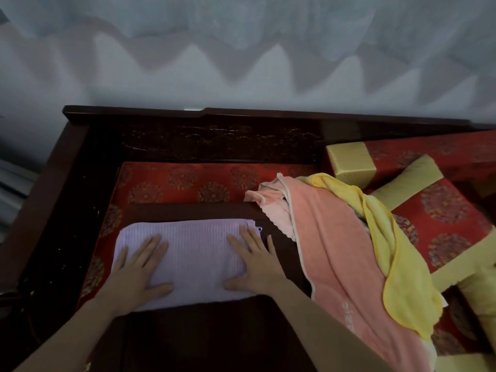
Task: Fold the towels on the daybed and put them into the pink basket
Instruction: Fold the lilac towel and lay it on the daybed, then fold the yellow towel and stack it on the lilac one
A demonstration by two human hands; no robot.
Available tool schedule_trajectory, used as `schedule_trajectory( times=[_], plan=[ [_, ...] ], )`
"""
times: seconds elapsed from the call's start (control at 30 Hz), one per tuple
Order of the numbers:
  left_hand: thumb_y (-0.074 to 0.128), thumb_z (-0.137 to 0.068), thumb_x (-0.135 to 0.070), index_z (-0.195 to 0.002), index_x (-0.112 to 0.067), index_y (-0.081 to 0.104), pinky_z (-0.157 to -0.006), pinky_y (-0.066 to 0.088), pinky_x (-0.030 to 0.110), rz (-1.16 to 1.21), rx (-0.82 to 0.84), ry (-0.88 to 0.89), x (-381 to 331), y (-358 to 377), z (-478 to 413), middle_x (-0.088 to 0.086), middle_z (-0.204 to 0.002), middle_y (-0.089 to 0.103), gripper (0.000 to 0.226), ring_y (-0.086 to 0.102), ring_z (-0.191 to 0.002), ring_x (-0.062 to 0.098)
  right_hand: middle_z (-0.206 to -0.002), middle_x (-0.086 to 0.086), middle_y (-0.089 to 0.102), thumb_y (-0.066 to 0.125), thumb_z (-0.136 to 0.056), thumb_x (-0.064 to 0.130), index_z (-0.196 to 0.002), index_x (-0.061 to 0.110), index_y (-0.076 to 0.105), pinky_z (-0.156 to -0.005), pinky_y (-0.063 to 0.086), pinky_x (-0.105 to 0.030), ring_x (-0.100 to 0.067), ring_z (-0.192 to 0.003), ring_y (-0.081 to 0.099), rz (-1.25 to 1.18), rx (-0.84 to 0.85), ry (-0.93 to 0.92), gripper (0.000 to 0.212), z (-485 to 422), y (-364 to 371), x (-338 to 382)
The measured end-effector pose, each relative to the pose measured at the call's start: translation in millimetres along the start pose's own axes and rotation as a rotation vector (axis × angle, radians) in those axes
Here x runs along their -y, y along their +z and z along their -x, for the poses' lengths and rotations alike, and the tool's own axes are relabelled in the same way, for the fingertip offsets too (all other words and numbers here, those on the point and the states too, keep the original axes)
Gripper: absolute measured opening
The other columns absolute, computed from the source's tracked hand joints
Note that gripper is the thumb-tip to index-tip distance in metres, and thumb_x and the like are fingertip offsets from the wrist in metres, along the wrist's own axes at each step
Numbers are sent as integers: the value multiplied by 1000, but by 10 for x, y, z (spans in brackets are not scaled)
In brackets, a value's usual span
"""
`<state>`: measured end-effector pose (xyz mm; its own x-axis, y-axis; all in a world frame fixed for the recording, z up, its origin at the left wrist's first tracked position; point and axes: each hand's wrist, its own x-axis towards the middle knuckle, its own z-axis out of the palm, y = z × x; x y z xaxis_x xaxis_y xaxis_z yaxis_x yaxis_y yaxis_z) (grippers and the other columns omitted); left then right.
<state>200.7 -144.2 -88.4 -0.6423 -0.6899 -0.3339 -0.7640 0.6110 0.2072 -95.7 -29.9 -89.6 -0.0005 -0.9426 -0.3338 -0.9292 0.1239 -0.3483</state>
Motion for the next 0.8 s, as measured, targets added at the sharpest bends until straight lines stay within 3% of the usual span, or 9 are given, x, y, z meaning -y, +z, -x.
schedule_trajectory(
  times=[0.1, 0.17, 0.23, 0.3, 0.43, 0.53, 0.63, 0.7, 0.8],
  plan=[
    [16, -81, -78, -147, -10, 26, -117, -2, 32, 90, -163, 11, -340, -112, -101, -14, -158, 9, 96, 1, -145, 1, -160, 5, 1, 44, -76, 71, -149, 37, 12, -118, 2, -53, -13, -146, -8, -82, -178, 31, 87, 199, -275, -148],
    [34, -86, -68, -147, -17, 29, -114, 16, 26, 284, -260, -22, -765, -181, -210, -14, -153, 26, 79, 28, -138, 10, -157, 4, 20, 42, -82, 65, -145, 32, 26, -118, 15, -47, -15, -145, 12, -100, -358, 131, 73, 384, -557, -435],
    [51, -90, -46, -147, -28, 26, -112, 20, 24, 551, -169, -84, -1235, -249, -350, -9, -150, 33, 65, 33, -136, 10, -147, -1, 38, 36, -81, 59, -138, 26, 36, -113, 29, -44, -22, -137, 33, -48, -489, 301, 66, 504, -824, -872],
    [53, -92, -37, -144, -31, 31, -111, 27, 26, 666, -107, -60, -1635, -253, -535, -9, -145, 40, 57, 39, -131, 7, -135, -8, 49, 32, -77, 56, -129, 18, 44, -104, 38, -48, -30, -125, 44, 38, -572, 496, 66, 517, -1068, -1353],
    [55, -93, -29, -140, -22, 41, -101, 37, 20, 876, -28, -57, -2290, -318, -783, -4, -131, 55, 50, 51, -118, 6, -143, -11, 40, 48, -86, 52, -139, 18, 36, -104, 31, -56, -33, -133, 32, -38, -370, 773, 64, 368, -1324, -2084],
    [56, -92, -26, -133, -23, 47, -98, 42, 23, 980, 38, -100, -2558, -401, -871, -3, -122, 61, 42, 56, -112, 9, -132, -11, 51, 49, -88, 49, -130, 28, 52, -101, 34, -53, -33, -125, 40, -164, -277, 877, 46, 273, -1343, -2306],
    [56, -91, -29, -125, -26, 53, -98, 45, 27, 1048, 46, -136, -2655, -527, -956, -3, -115, 64, 34, 58, -111, 10, -106, -15, 65, 47, -93, 36, -105, 18, 66, -88, 45, -49, -36, -103, 55, -199, -623, 770, 28, 274, -1420, -2234],
    [56, -91, -31, -121, -27, 55, -96, 45, 28, 1090, 33, -165, -2693, -664, -995, -4, -112, 64, 30, 59, -106, 8, -84, -12, 65, 40, -97, 34, -94, 13, 60, -70, 47, -43, -32, -82, 59, -204, -831, 569, 29, 386, -1526, -2042],
    [57, -91, -30, -123, -21, 57, -98, 47, 35, 1136, -8, -188, -2743, -881, -1068, 0, -113, 64, 34, 60, -104, 12, -62, 4, 50, 32, -100, 35, -80, 21, 42, -50, 35, -30, -10, -56, 49, -283, -957, 299, 27, 639, -1775, -1635]
  ],
)
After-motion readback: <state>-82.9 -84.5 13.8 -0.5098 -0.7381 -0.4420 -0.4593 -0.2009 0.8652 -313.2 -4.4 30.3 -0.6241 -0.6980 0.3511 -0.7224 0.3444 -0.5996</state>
